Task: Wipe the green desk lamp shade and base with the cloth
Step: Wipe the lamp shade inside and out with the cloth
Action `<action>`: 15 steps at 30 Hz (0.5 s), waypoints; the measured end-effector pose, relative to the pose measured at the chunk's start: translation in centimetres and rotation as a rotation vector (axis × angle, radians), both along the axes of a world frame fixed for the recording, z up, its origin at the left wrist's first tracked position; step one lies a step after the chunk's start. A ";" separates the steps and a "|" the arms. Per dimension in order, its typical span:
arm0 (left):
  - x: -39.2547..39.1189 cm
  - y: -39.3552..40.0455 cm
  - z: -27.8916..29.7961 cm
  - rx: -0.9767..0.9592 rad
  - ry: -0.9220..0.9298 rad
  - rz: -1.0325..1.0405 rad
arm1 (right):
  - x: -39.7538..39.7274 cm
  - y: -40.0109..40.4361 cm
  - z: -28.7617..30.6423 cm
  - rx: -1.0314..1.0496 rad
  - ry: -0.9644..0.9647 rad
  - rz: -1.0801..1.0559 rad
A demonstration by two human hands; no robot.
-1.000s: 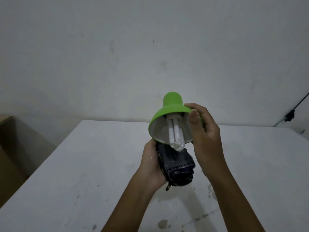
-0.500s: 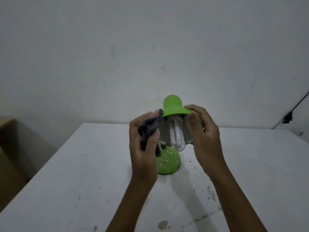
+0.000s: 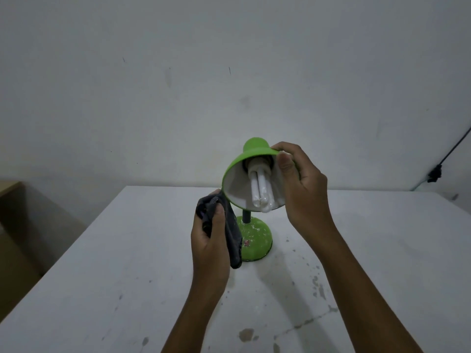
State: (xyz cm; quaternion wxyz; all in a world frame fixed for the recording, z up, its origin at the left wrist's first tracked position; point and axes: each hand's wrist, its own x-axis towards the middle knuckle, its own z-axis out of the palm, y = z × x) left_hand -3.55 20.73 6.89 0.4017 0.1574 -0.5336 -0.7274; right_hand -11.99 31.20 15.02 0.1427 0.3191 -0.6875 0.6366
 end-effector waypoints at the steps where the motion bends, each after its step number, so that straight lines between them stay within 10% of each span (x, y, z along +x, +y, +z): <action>1: 0.0 0.0 0.0 -0.002 -0.006 0.002 | -0.1 0.0 0.3 0.013 -0.010 -0.004; 15: 0.3 0.2 -0.1 -0.008 -0.037 0.022 | -1.3 -1.2 4.0 0.170 -0.108 -0.012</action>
